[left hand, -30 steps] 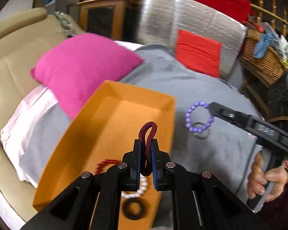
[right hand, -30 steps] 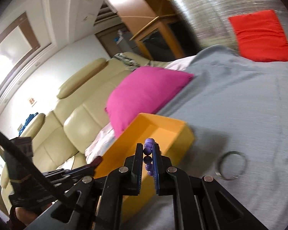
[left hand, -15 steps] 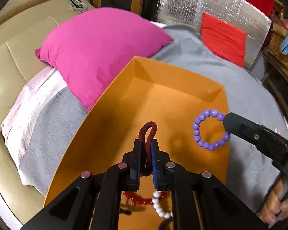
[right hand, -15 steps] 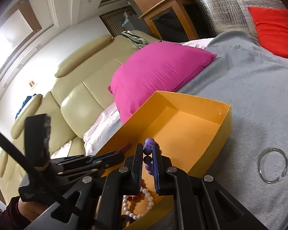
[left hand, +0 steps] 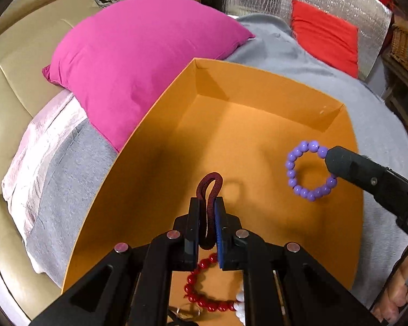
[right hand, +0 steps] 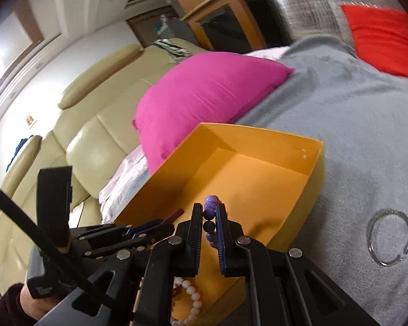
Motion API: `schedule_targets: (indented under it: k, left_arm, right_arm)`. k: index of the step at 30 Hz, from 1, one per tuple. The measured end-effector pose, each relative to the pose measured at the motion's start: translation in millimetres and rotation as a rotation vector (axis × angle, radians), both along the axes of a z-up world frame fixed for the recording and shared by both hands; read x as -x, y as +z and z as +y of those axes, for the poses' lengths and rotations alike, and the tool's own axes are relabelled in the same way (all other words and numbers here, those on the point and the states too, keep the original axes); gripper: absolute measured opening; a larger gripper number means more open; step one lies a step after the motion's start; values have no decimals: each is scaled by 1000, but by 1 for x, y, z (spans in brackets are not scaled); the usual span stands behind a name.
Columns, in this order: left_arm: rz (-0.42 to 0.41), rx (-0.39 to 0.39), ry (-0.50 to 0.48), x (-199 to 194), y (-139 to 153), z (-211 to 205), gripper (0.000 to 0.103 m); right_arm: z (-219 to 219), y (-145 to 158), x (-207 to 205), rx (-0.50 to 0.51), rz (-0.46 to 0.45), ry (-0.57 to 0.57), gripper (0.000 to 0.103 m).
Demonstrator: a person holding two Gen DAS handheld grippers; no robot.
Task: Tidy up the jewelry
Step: 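Carry the purple bracelet and dark red bangle into the orange box, open both grippers, then move both grippers back over the silver bangle and pink-white bracelet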
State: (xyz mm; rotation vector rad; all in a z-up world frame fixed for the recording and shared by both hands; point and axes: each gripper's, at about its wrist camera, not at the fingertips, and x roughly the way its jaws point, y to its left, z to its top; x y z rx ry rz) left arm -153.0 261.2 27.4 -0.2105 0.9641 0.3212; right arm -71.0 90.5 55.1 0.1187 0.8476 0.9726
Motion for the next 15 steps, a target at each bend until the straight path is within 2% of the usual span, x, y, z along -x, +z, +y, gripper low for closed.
schedule_targets:
  k: [2, 6, 9, 11, 12, 15]
  left_arm:
    - [14, -6, 7, -2, -5, 1, 13]
    - [44, -3, 14, -2, -14, 2, 27]
    - [13, 12, 27, 5, -9, 0, 42]
    - [-17, 3, 41, 10, -3, -4, 45]
    - [-25, -1, 41, 11, -1, -6, 45]
    - [-64, -40, 42, 14, 14, -16, 45]
  right_arm:
    - [0, -6, -6, 11, 27, -26, 14]
    - [-5, -10, -12, -12, 79, -49, 17]
    - [-11, -5, -11, -18, 77, -45, 36]
    - [-21, 2, -9, -47, 61, -59, 47]
    - [-27, 6, -9, -52, 40, -72, 50]
    - [-51, 17, -12, -85, 26, -104, 50]
